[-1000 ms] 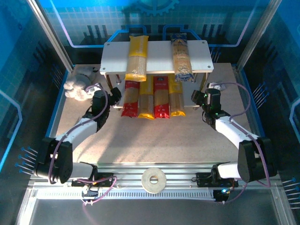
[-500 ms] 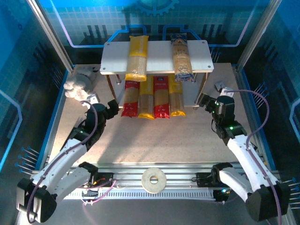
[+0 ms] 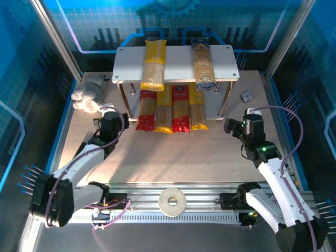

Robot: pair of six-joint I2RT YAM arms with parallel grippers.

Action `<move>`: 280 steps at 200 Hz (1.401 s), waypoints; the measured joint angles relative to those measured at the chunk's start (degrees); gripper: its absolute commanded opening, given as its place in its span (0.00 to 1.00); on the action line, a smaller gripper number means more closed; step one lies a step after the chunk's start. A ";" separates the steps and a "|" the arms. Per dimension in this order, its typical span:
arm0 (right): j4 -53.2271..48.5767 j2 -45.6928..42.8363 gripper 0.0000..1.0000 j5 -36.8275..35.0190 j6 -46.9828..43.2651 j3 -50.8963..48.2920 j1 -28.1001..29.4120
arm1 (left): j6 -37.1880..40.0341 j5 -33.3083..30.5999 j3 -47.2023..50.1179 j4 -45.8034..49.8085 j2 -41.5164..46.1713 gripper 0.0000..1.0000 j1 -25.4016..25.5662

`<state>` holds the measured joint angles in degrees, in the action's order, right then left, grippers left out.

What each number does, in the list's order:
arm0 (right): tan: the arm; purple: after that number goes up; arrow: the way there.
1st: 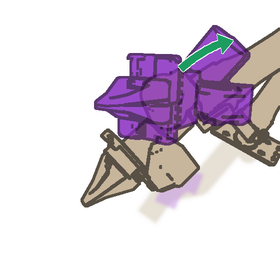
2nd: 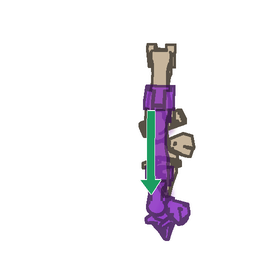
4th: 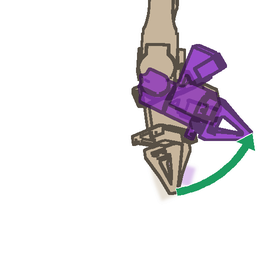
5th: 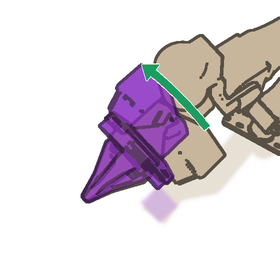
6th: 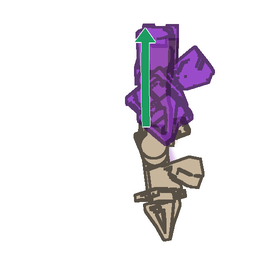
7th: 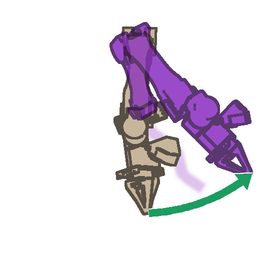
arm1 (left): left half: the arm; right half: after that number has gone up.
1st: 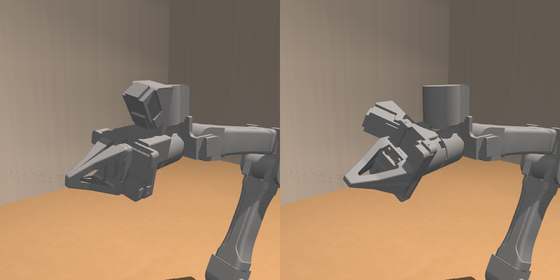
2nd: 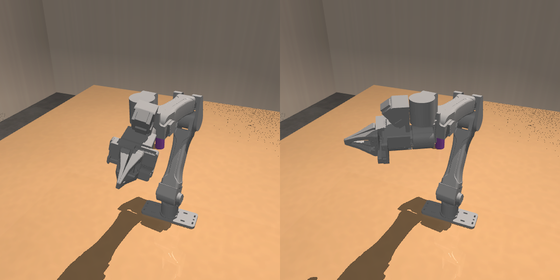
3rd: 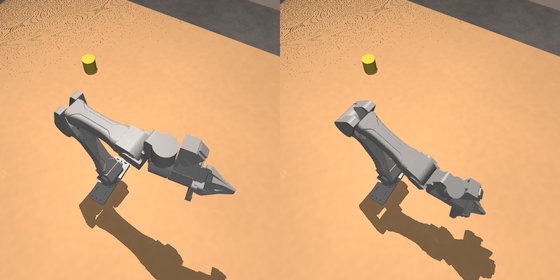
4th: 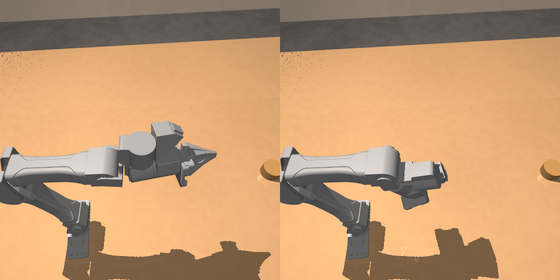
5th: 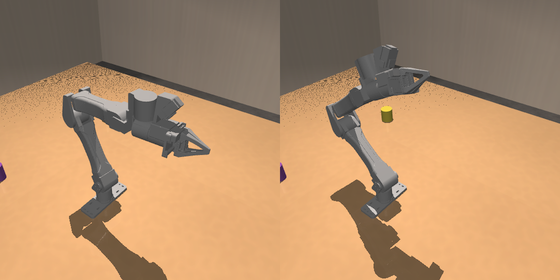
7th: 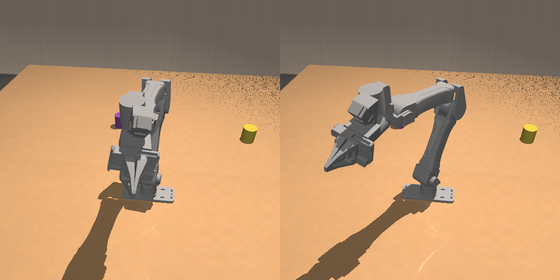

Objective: Place and organize the pasta boxes and bags onto the shelf

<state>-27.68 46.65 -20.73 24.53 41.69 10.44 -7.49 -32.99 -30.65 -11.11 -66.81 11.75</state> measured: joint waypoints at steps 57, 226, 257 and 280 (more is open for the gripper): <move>0.24 3.98 1.00 0.33 -0.22 -0.02 0.00 | 8.68 2.43 8.04 -30.45 -19.32 0.99 -1.60; 56.72 33.55 1.00 2.69 -17.16 -15.28 -5.35 | 10.69 19.91 13.25 -49.46 -22.18 1.00 -5.97; 67.01 38.88 1.00 5.99 -19.78 -18.43 -6.34 | 10.67 20.04 13.27 -49.72 -22.18 0.99 -5.97; 72.57 41.05 1.00 8.44 -21.46 -19.58 -6.32 | 10.67 20.04 13.25 -49.86 -22.18 0.99 -5.97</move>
<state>44.88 87.70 -12.29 3.07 22.11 4.12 3.18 -12.95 -17.41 -60.97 -88.99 5.78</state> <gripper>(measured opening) 0.995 0.994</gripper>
